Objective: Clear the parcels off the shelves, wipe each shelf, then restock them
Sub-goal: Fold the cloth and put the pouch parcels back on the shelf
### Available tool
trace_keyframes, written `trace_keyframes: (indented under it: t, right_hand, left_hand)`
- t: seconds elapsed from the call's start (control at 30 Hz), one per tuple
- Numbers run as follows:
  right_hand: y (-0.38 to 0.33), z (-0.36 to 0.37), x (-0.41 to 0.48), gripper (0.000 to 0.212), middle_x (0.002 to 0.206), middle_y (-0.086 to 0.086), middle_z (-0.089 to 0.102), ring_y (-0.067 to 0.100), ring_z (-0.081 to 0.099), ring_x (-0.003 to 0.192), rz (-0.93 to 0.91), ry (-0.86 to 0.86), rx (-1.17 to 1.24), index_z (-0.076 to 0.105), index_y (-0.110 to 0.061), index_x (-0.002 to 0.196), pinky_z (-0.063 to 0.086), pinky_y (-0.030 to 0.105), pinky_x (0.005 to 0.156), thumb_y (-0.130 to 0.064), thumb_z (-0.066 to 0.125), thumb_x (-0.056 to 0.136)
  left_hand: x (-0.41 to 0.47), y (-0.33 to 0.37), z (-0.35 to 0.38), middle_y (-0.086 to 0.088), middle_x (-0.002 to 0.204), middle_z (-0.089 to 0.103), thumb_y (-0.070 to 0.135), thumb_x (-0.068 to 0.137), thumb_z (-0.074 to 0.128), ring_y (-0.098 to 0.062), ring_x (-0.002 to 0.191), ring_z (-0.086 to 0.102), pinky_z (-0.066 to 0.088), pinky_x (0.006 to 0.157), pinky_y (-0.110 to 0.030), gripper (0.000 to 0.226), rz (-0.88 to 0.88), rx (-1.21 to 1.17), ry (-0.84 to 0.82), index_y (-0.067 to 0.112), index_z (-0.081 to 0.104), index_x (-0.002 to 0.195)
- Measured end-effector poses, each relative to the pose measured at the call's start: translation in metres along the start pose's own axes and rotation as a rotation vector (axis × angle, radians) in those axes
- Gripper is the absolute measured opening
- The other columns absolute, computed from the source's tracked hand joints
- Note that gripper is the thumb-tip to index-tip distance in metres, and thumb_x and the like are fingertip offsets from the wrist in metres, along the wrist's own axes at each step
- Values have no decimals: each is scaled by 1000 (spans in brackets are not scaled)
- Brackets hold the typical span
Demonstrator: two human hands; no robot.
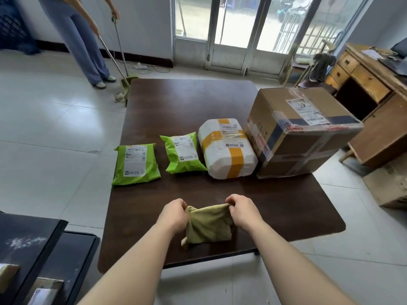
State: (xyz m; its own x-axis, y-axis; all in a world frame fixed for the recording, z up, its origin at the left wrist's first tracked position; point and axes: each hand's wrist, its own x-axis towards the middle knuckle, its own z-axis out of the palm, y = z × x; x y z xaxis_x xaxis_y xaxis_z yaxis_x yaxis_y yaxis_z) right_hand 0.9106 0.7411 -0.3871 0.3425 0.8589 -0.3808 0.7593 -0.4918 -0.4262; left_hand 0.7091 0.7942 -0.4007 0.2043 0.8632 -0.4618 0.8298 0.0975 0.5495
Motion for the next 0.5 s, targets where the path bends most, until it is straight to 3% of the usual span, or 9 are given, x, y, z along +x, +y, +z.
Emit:
trace_keyframes:
  t: [0.23,0.33,0.5]
  right_hand:
    - [-16,3,26,38,128,-1,61,17,56,116,-43,-79,47,58,-23,128,45,33,100,-12,49,93]
    - [-37,-10,42,38,126,-1,62,15,56,116,-108,-84,70,56,-22,131,45,31,99,-19,56,94]
    - [-85,-31,66,46,132,2,59,18,54,122,-249,-99,95,50,-20,138,43,32,103,-24,58,93]
  left_hand:
    - [20,-8,-12,-3,123,62,27,88,57,-19,111,58,46,93,-28,43,-33,18,-34,17,54,129]
    - [28,-1,-35,-4,120,63,25,90,57,-20,111,58,45,95,-29,41,-48,-49,47,14,54,129]
    - [43,14,-74,3,105,61,22,92,55,-17,103,59,45,86,-26,35,-89,-184,221,13,56,126]
